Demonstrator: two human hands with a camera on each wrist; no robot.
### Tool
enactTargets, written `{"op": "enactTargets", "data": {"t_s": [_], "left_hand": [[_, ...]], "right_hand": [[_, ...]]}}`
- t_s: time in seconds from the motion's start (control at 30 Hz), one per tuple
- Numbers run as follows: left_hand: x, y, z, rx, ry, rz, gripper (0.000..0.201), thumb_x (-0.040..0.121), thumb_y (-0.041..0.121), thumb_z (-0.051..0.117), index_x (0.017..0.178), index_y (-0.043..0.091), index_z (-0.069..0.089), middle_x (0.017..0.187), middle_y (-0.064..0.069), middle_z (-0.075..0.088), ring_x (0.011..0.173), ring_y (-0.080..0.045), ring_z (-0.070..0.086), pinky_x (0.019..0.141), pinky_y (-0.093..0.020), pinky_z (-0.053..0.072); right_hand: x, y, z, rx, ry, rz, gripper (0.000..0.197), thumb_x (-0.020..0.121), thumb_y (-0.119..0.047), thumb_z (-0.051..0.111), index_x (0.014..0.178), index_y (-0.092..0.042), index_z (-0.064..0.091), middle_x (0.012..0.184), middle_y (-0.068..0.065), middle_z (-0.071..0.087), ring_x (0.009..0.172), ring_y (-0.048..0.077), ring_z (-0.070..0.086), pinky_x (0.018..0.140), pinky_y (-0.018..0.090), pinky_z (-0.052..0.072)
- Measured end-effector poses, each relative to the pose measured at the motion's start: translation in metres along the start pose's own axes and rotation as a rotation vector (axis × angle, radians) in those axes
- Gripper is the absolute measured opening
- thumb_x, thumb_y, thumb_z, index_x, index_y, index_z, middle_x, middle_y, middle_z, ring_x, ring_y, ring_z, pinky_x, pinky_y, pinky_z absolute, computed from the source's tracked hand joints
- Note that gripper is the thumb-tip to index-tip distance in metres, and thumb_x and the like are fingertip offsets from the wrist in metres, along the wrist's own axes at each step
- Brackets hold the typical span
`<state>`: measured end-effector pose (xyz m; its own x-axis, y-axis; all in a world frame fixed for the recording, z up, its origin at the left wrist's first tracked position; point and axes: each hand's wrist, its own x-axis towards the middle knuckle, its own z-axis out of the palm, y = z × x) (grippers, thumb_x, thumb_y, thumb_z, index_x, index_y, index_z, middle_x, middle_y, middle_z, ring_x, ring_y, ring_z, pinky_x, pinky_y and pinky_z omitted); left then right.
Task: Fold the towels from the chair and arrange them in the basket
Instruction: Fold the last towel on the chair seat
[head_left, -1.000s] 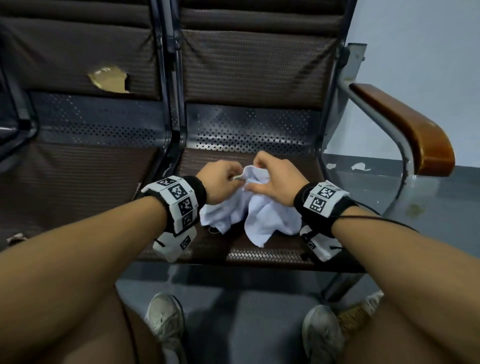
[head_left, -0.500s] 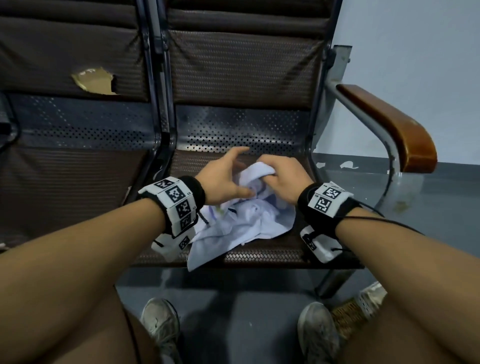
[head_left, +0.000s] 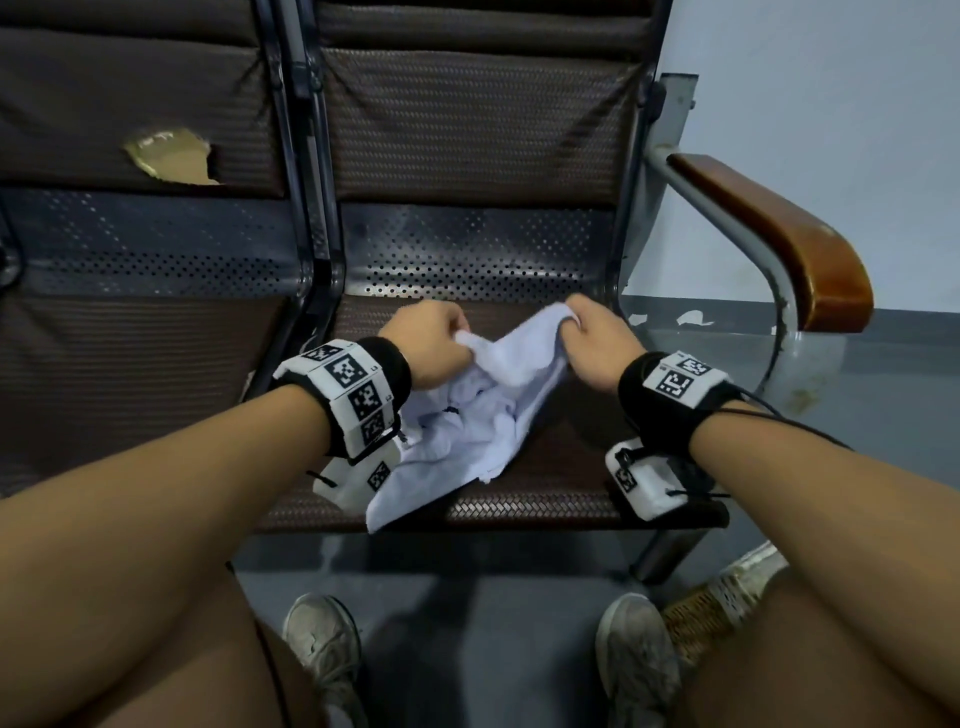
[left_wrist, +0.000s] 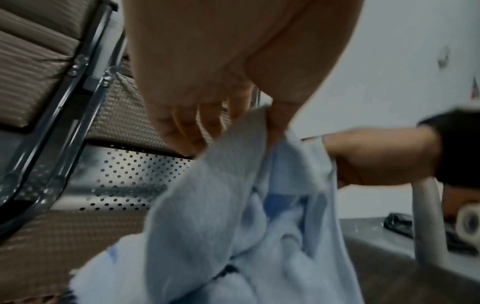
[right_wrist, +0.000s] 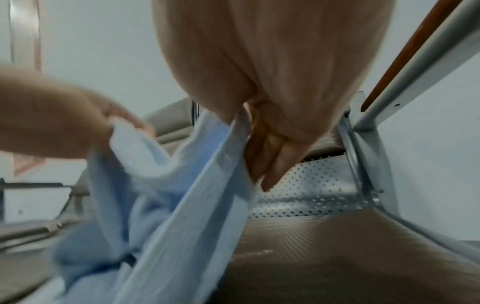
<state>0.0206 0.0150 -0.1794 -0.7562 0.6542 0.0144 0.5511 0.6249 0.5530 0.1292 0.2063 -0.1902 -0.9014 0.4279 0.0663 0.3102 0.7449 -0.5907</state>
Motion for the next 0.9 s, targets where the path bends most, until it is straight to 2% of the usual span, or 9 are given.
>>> {"op": "enactTargets", "data": {"t_s": [0.13, 0.23, 0.3, 0.4, 0.47, 0.67, 0.77, 0.83, 0.9], "left_hand": [[-0.005, 0.006, 0.015, -0.12, -0.11, 0.079, 0.056, 0.068, 0.038, 0.084, 0.109, 0.019, 0.049, 0.094, 0.005, 0.063, 0.084, -0.015, 0.062, 0.071, -0.032, 0.051], [-0.003, 0.016, 0.017, -0.141, -0.048, 0.164, 0.009, 0.089, 0.02, 0.059, 0.097, 0.019, 0.063, 0.093, 0.0, 0.069, 0.088, -0.021, 0.066, 0.069, -0.028, 0.049], [0.003, 0.016, 0.015, -0.236, 0.076, 0.098, 0.024, 0.093, 0.01, 0.045, 0.095, 0.018, 0.067, 0.093, -0.002, 0.07, 0.086, -0.019, 0.065, 0.068, -0.025, 0.047], [0.014, 0.007, 0.002, -0.509, 0.3, -0.05, 0.037, 0.085, -0.002, 0.035, 0.086, 0.019, 0.066, 0.089, -0.01, 0.069, 0.081, -0.022, 0.062, 0.067, -0.027, 0.048], [0.019, -0.001, -0.004, -0.602, 0.303, -0.098, 0.034, 0.08, -0.005, 0.032, 0.072, 0.016, 0.057, 0.078, -0.015, 0.062, 0.078, -0.027, 0.057, 0.07, -0.033, 0.045], [0.011, 0.008, 0.0, -0.516, 0.074, -0.131, 0.011, 0.064, 0.024, 0.041, 0.06, 0.016, 0.046, 0.064, 0.0, 0.049, 0.066, -0.019, 0.044, 0.06, -0.029, 0.035], [0.012, 0.006, 0.004, -0.189, -0.108, -0.088, 0.022, 0.068, 0.032, 0.052, 0.059, 0.012, 0.049, 0.061, -0.002, 0.052, 0.061, -0.021, 0.046, 0.053, -0.026, 0.035], [0.015, 0.003, 0.003, 0.05, -0.018, -0.15, 0.027, 0.079, 0.034, 0.057, 0.065, 0.012, 0.053, 0.076, -0.01, 0.06, 0.076, -0.03, 0.056, 0.061, -0.03, 0.039], [0.018, 0.004, -0.002, 0.003, 0.132, -0.218, 0.029, 0.09, 0.032, 0.051, 0.072, 0.01, 0.057, 0.088, -0.019, 0.063, 0.092, -0.037, 0.062, 0.067, -0.032, 0.04]], "right_hand": [[-0.003, -0.03, 0.009, 0.174, 0.044, -0.187, 0.016, 0.101, -0.025, 0.042, 0.085, -0.023, 0.044, 0.075, -0.006, 0.054, 0.067, 0.01, 0.05, 0.062, 0.032, 0.04], [-0.001, -0.035, 0.009, 0.24, 0.101, -0.243, 0.009, 0.096, -0.025, 0.057, 0.09, -0.019, 0.053, 0.079, -0.003, 0.062, 0.069, 0.009, 0.052, 0.065, 0.027, 0.043], [0.001, -0.028, 0.004, 0.239, 0.1, -0.215, 0.014, 0.091, -0.029, 0.065, 0.086, -0.019, 0.058, 0.077, -0.002, 0.063, 0.067, 0.007, 0.053, 0.061, 0.023, 0.042], [0.0, -0.01, 0.002, -0.086, -0.083, -0.077, 0.016, 0.087, -0.029, 0.066, 0.077, -0.017, 0.062, 0.074, 0.001, 0.063, 0.07, 0.017, 0.061, 0.058, 0.026, 0.04], [-0.002, 0.001, 0.003, -0.204, -0.188, 0.026, 0.025, 0.091, -0.022, 0.058, 0.067, -0.015, 0.059, 0.07, 0.005, 0.061, 0.072, 0.027, 0.062, 0.061, 0.026, 0.039], [0.004, 0.001, -0.007, 0.095, 0.125, 0.024, 0.019, 0.093, -0.013, 0.05, 0.081, -0.02, 0.063, 0.082, 0.0, 0.067, 0.082, 0.022, 0.062, 0.068, 0.028, 0.046], [0.001, -0.002, -0.009, 0.2, 0.136, -0.049, 0.015, 0.088, -0.014, 0.055, 0.099, -0.021, 0.063, 0.082, -0.001, 0.068, 0.076, 0.016, 0.062, 0.071, 0.031, 0.05], [-0.005, -0.005, -0.01, 0.241, 0.053, -0.151, 0.026, 0.086, -0.01, 0.055, 0.108, -0.025, 0.054, 0.063, -0.005, 0.059, 0.056, 0.011, 0.05, 0.058, 0.029, 0.042], [-0.01, -0.009, -0.01, 0.224, -0.019, -0.271, 0.032, 0.087, -0.01, 0.056, 0.111, -0.027, 0.045, 0.055, -0.009, 0.052, 0.047, 0.006, 0.04, 0.051, 0.023, 0.036]]}}
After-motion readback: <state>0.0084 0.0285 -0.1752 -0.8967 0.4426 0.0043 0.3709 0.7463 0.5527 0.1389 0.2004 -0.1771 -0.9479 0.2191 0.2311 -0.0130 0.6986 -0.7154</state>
